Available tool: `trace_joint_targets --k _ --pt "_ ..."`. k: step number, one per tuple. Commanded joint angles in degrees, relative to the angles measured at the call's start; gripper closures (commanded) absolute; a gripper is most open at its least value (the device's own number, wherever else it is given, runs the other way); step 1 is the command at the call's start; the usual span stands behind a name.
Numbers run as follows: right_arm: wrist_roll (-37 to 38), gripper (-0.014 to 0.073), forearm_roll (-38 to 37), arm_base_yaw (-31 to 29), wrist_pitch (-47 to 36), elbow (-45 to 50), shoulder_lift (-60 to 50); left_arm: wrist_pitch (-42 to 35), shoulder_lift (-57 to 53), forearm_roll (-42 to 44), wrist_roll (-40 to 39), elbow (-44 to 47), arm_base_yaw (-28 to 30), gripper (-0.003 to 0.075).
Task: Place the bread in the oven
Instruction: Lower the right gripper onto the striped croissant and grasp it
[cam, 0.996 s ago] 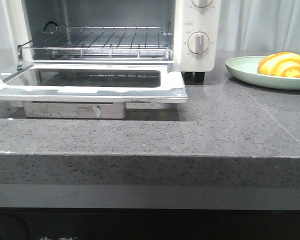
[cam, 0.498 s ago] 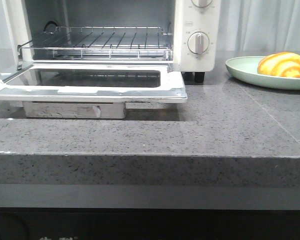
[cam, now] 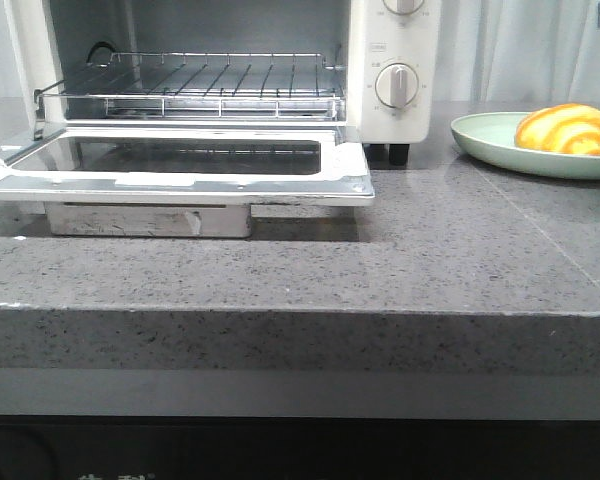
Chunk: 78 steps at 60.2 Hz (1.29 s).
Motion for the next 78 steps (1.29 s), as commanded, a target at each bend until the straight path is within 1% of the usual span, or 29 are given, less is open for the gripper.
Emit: trace_joint_targets --k 1,20,33,56,59,61,71,75,78 --pt "1.80 -0.0030 0.77 -0.62 -2.92 -4.34 2.49 -4.91 0.13 -0.56 -0.44 -1.60 0.03 0.0741" --pt "2.77 -0.0030 3.24 -3.60 -2.79 -12.12 13.32 -4.91 0.13 -0.56 -0.44 -1.60 0.03 0.0741" --pt "2.77 -0.0030 4.93 -3.60 1.25 -16.93 19.15 -4.91 0.13 -0.56 -0.44 -1.60 0.03 0.0741" --pt "2.77 -0.0024 6.31 -3.60 3.76 -17.79 22.67 -4.91 0.13 -0.56 -0.44 -1.60 0.03 0.0741" --pt "2.77 0.0002 6.31 -3.60 3.81 -17.79 22.79 -4.91 0.13 -0.56 -0.44 -1.60 0.03 0.0741" --pt "2.77 0.0039 6.31 -3.60 3.81 -17.79 22.79 -4.91 0.13 -0.56 -0.44 -1.60 0.03 0.0741" --pt "2.72 0.0305 6.32 -3.60 3.81 -17.85 22.67 -4.91 0.13 -0.56 -0.44 -1.60 0.03 0.0741" --pt "2.72 0.0364 6.37 -3.60 3.81 -17.85 22.62 -4.91 0.13 -0.56 -0.44 -1.60 0.03 0.0741" --pt "2.72 0.0382 6.43 -3.60 3.81 -17.85 22.39 -4.91 0.13 -0.56 -0.44 -1.60 0.03 0.0741"
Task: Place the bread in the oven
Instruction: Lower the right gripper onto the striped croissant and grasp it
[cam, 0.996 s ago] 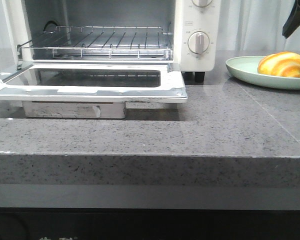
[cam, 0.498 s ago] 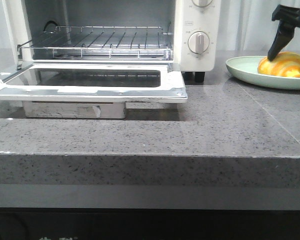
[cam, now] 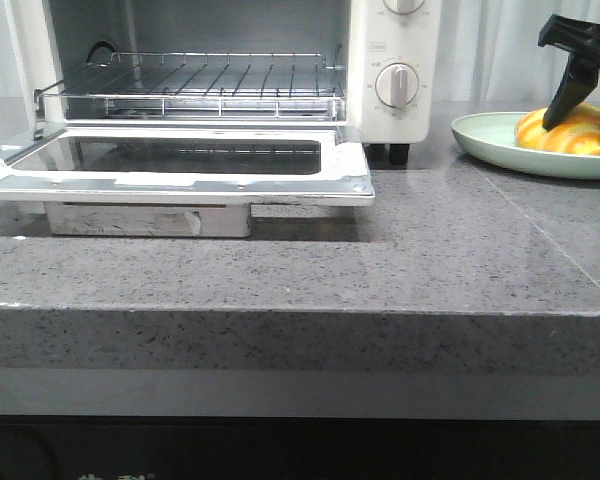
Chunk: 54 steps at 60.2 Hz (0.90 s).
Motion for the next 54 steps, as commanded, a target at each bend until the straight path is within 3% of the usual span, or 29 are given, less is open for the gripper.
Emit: trace_joint_targets --k 1,23,34,48,54 --pt "-0.28 0.0382 0.44 -0.26 -1.49 -1.72 -2.49 -4.91 0.13 -0.56 -0.44 -1.60 0.03 0.0741" --pt "-0.68 0.0377 0.44 -0.26 -3.48 -1.72 -11.24 -4.91 0.13 -0.56 -0.44 -1.60 0.03 0.0741" --pt "-1.15 0.0377 0.44 0.00 3.05 -1.17 -16.61 -4.91 0.13 -0.56 -0.44 -1.60 0.03 0.0741" --pt "-2.25 0.0377 0.79 5.07 -2.59 12.92 -30.88 -4.91 0.13 -0.56 -0.44 -1.60 0.03 0.0741" --pt "-2.25 0.0377 2.05 11.00 -2.70 19.48 -37.45 -4.91 0.13 -0.56 -0.44 -1.60 0.03 0.0741"
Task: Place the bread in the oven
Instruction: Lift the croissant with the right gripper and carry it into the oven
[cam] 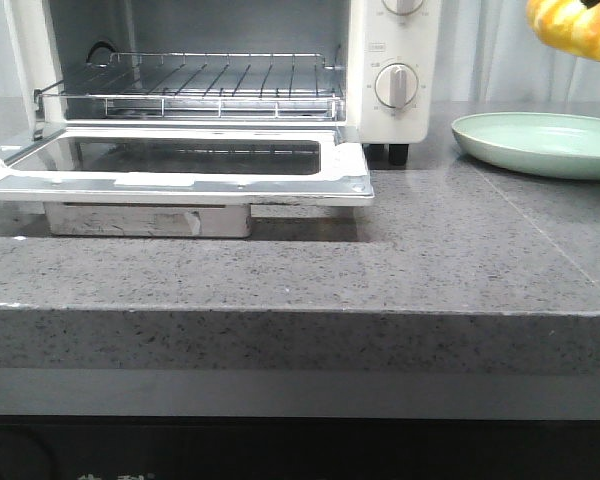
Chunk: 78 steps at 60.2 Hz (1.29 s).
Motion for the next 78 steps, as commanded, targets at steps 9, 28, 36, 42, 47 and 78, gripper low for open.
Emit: trace_joint_targets --k 9,28,36,42,47,78 --pt "-0.80 0.0377 5.53 15.40 -5.21 4.81 -8.00 -4.91 0.13 -0.54 -0.44 -1.60 0.03 0.0741" --pt "-0.80 0.0377 12.14 31.35 -22.11 1.65 3.98 -4.91 0.13 -0.54 -0.44 -1.60 0.03 0.0741" --pt "-0.80 0.0377 17.78 31.41 -24.77 -3.75 11.68 -4.91 0.13 -0.54 -0.44 -1.60 0.03 0.0741" --pt "-0.80 0.0377 19.56 31.41 -25.56 -7.86 16.08 -4.91 0.13 -0.54 -0.44 -1.60 0.03 0.0741" --pt "-0.80 0.0377 19.68 31.41 -25.51 -12.16 20.08 -4.91 0.13 -0.54 -0.44 -1.60 0.03 0.0741" --pt "-0.75 0.0370 20.19 31.31 -29.69 -21.18 26.75 -4.81 0.13 -0.54 -0.44 -1.60 0.03 0.0741"
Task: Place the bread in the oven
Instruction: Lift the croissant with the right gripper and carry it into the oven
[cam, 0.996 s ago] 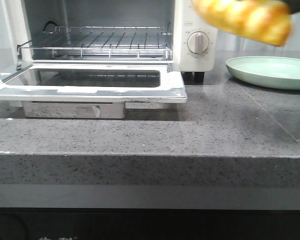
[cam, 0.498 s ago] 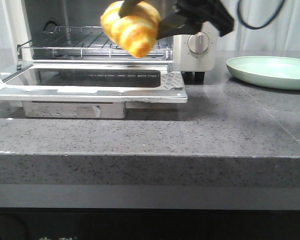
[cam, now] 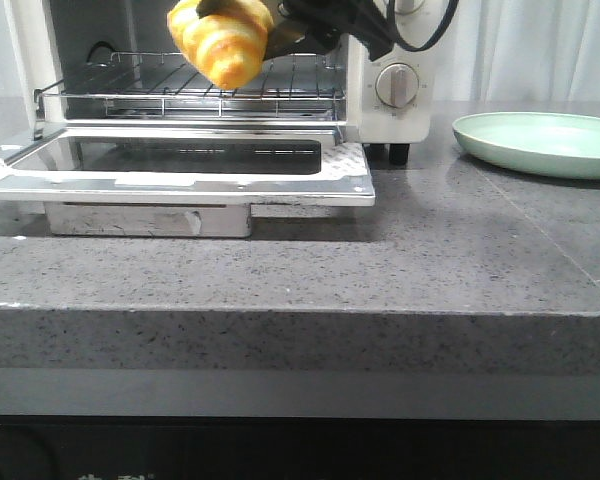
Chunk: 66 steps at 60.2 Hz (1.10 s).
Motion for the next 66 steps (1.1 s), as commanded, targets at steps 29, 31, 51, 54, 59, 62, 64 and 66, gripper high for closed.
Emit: trace_joint_targets --k 29,31,51,54,59,62,64,66 --pt "-0.54 0.0103 0.73 0.02 -7.63 -2.30 -2.63 -4.81 0.13 -0.54 -0.44 -1.60 0.03 0.0741" --pt "-0.54 0.0103 0.73 0.02 -7.53 -2.30 -2.63 -4.81 0.13 -0.54 -0.44 -1.60 0.03 0.0741" --pt "-0.54 -0.0026 0.12 0.02 -7.01 -2.30 -2.63 -4.72 0.13 -0.54 -0.44 -1.60 0.03 0.0741" --pt "-0.54 -0.0034 0.12 0.02 -7.32 -2.30 -2.63 -4.72 0.13 -0.54 -0.44 -1.60 0.03 0.0741" --pt "-0.54 -0.0034 0.12 0.02 -7.72 -2.30 -2.63 -4.72 0.13 -0.54 -0.44 -1.60 0.03 0.0741" --pt "-0.54 -0.0034 0.12 0.02 -7.72 -2.30 -2.63 -4.72 0.13 -0.54 -0.44 -1.60 0.03 0.0741" --pt "-0.54 -0.0034 0.12 0.02 -7.72 -2.30 -2.63 -4.72 0.13 -0.54 -0.44 -1.60 0.03 0.0741" --pt "-0.54 -0.0034 0.12 0.02 -7.72 -2.30 -2.63 -4.72 0.13 -0.54 -0.44 -1.60 0.03 0.0741"
